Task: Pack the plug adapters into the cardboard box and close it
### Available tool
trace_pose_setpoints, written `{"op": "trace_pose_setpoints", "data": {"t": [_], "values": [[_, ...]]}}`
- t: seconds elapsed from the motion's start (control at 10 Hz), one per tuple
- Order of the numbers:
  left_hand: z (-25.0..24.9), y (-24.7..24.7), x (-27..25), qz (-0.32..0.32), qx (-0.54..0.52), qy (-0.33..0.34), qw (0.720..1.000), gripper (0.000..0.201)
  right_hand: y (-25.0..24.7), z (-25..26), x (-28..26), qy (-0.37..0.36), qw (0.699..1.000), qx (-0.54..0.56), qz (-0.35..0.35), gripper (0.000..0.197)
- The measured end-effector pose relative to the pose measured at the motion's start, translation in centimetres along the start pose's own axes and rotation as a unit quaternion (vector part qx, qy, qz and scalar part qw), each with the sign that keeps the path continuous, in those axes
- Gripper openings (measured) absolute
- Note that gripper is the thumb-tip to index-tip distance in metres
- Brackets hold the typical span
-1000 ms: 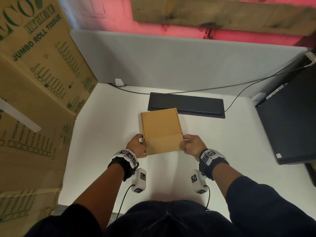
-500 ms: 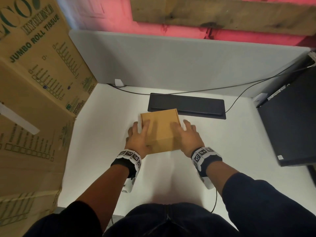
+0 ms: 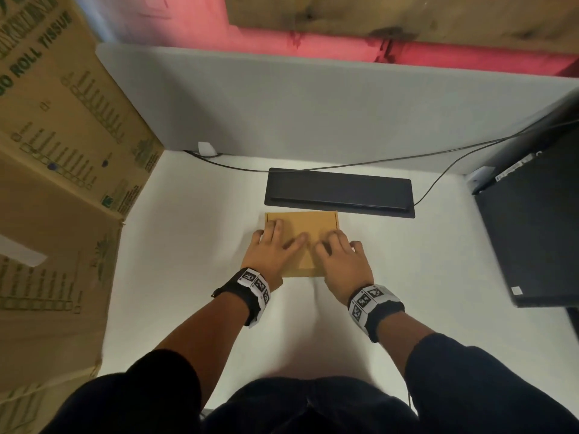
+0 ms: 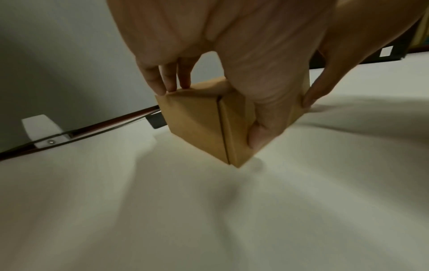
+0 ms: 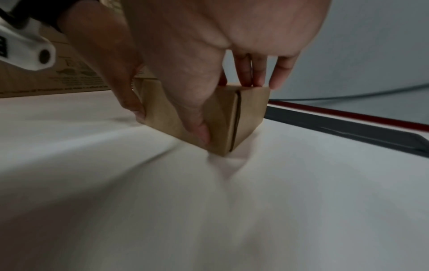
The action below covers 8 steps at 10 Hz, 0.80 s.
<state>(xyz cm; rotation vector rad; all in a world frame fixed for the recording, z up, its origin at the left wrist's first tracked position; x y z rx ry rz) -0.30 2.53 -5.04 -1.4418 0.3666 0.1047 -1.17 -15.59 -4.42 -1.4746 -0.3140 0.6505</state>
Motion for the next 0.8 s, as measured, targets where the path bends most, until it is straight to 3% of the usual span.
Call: {"op": "trace_pose_setpoints", "data": {"t": [0.3, 0.6, 0.7, 0.8], "values": [[-4.0, -1.5, 3.9, -0.013, -0.029, 0.040, 0.999, 0.105, -0.5, -3.7, -0.9, 0.104, 0.994, 0.022, -0.020, 0.052], [-4.8, -2.0, 4.2, 0.008, -0.031, 0.021, 0.999, 0.104, -0.9, -5.2, -1.1, 0.103, 0.993, 0.056, 0.005, 0.052], [-4.8, -3.2, 4.0, 0.057, -0.024, 0.018, 0.998, 0.110, -2.2, -5.8, -1.4, 0.083, 0.994, 0.058, 0.034, 0.053], [-5.2, -5.9, 3.4, 0.047, -0.064, 0.011, 0.997, 0.103, -3.6, -6.6, -1.2, 0.073, 0.991, 0.095, 0.067, 0.061]]}}
Point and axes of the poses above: each hand's wrist, its own x-axis towards the middle knuckle, its own y-axis out of the palm, z = x × y, the point moved 2 cm from there along x, towards the middle knuckle, and after that the axes turned 11 degrees about -y, right-handed, at the moved point
